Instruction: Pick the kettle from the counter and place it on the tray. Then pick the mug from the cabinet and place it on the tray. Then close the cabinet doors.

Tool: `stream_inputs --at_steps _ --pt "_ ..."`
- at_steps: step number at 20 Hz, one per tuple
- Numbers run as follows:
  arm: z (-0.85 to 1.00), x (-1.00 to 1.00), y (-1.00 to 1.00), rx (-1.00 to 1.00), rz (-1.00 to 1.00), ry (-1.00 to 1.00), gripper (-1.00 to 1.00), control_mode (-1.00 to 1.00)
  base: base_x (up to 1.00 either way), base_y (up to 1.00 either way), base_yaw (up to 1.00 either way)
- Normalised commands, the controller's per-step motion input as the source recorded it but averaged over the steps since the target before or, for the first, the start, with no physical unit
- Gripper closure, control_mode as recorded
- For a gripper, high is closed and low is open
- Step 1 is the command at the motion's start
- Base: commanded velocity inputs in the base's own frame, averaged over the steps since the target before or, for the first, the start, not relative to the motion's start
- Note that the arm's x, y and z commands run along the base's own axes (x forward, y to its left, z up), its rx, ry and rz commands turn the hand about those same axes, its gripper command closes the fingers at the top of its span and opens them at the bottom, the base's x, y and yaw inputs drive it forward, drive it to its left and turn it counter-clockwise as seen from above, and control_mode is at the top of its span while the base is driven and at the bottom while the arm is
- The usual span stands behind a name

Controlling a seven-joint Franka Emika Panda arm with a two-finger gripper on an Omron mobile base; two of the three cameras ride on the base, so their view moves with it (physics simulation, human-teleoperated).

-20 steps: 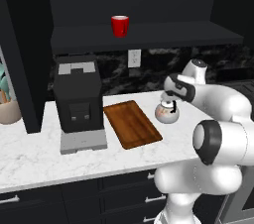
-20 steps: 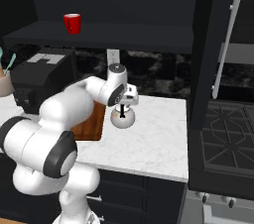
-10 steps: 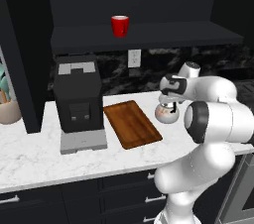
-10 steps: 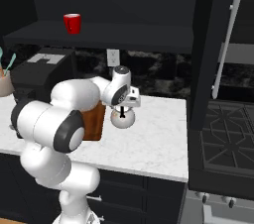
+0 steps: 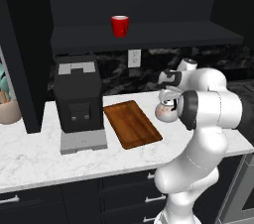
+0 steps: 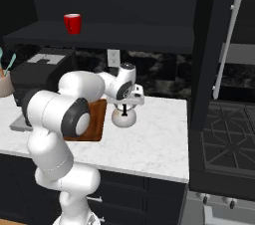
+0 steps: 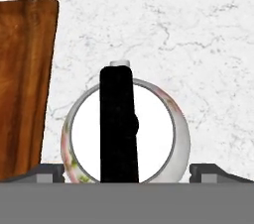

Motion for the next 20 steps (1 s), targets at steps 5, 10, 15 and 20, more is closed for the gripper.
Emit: stream_inputs --at_steps 5,10,15,20 --pt "-0.14 -0.22 0.00 0.00 0.05 0.00 1.00 -1.00 0.00 0.00 0.00" --pt "-0.34 -0.33 0.05 0.00 0.03 0.00 1.00 -1.00 0.00 0.00 0.00" --pt "-0.12 -0.28 0.09 0.00 0.06 0.00 1.00 -1.00 0.00 0.00 0.00" --pt "0.22 -0.68 0.21 0.00 0.15 -0.02 1.00 -1.00 0.00 0.00 0.00"
